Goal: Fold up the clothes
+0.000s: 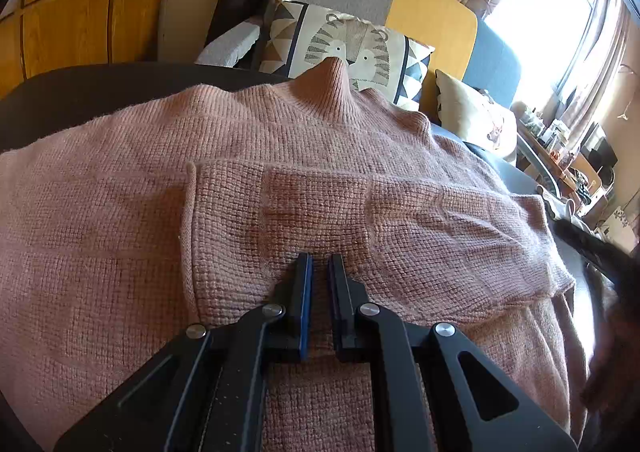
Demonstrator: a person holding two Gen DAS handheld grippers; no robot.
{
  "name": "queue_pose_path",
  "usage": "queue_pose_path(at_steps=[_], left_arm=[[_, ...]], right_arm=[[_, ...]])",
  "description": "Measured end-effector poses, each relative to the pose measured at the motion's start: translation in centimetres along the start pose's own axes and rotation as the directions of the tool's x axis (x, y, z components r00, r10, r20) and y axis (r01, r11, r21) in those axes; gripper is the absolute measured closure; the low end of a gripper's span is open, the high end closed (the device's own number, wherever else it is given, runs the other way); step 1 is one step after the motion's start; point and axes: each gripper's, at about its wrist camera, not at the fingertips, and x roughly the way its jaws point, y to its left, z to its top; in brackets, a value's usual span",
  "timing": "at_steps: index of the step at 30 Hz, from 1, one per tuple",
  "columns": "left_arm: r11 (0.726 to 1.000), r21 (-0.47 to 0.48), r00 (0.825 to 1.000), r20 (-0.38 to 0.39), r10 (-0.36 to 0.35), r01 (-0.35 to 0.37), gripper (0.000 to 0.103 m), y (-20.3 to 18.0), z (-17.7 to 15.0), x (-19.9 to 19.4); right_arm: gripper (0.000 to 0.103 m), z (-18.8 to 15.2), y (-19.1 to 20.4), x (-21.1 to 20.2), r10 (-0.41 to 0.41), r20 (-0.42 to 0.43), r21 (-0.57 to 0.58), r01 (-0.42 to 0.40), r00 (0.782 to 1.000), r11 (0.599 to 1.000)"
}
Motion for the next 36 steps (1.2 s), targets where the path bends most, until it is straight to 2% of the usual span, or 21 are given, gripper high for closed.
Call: queue_pose_path(at_steps=[2, 4, 7, 8, 9, 12, 15, 18, 19, 24, 25, 28, 35, 36], left_arm=[[1.000, -0.004, 1.000, 0.000, -0.005, 0.005, 0.094, 0.1, 0.0, 0.0], [1.000, -0.009, 1.000, 0.001, -0.010, 0.010, 0.094, 0.2, 0.0, 0.0], [1.000, -0.015, 1.000, 0.001, -0.017, 0.017, 0.094, 0.3, -0.1, 0.0], [1.000, -0.016, 1.000, 0.001, -0.018, 0.018, 0.094, 0.3, -0.1, 0.0], [1.000, -0.014, 1.000, 0.001, -0.018, 0.018, 0.094, 0.3, -0.1, 0.0], [1.000, -0.009, 1.000, 0.002, -0.013, 0.013, 0.094, 0.2, -0.1, 0.0], [1.000, -0.008, 1.000, 0.003, -0.012, 0.013, 0.094, 0.2, 0.0, 0.1], [1.000, 0.000, 1.000, 0.004, -0.004, 0.004, 0.094, 0.0, -0.1, 0.2], [1.000, 0.003, 1.000, 0.004, -0.004, 0.004, 0.094, 0.0, -0.1, 0.2], [0.999, -0.016, 1.000, 0.005, -0.028, 0.028, 0.094, 0.5, -0.2, 0.3], [0.999, -0.016, 1.000, 0.006, -0.028, 0.028, 0.094, 0.4, -0.2, 0.3], [1.000, -0.005, 1.000, 0.008, -0.018, 0.018, 0.094, 0.2, -0.3, 0.3], [1.000, -0.012, 1.000, 0.009, -0.026, 0.026, 0.094, 0.3, -0.3, 0.3], [1.000, -0.013, 1.000, 0.009, -0.027, 0.027, 0.094, 0.3, -0.3, 0.3]], right_arm=[[0.086, -1.2, 2.5, -1.4, -0.002, -0.021, -0.093, 0.000, 1.000, 0.996], [0.087, -2.5, 3.4, -1.5, -0.024, -0.050, -0.134, 0.017, 0.998, 0.991], [0.088, -3.4, 1.1, -1.1, -0.138, -0.087, -0.082, 0.131, 0.987, 0.988], [0.092, -3.5, -0.2, -1.3, -0.151, -0.092, -0.040, 0.148, 0.984, 0.988], [0.103, -3.6, -1.6, -1.5, -0.131, -0.095, 0.015, 0.133, 0.987, 0.991], [0.103, -3.6, -4.9, -2.1, -0.079, -0.104, 0.145, 0.094, 0.991, 0.985], [0.101, -2.6, -4.3, -2.1, -0.055, -0.120, 0.125, 0.070, 0.991, 0.990], [0.099, -0.3, -4.2, -2.4, 0.033, -0.072, 0.161, -0.021, 0.997, 0.987], [0.099, 0.4, -4.3, -1.9, 0.040, -0.071, 0.162, -0.028, 0.997, 0.986], [0.099, 3.1, -5.8, 2.5, -0.021, -0.138, 0.116, 0.037, 0.990, 0.993], [0.103, 3.7, -6.1, 3.3, -0.033, -0.151, 0.106, 0.050, 0.988, 0.993], [0.103, 5.1, -7.0, 5.5, -0.069, -0.174, 0.087, 0.085, 0.982, 0.993], [0.103, 2.9, -6.1, 2.2, -0.037, -0.174, 0.057, 0.047, 0.984, 0.997], [0.100, 2.6, -5.9, 1.6, -0.031, -0.175, 0.051, 0.041, 0.984, 0.998]])
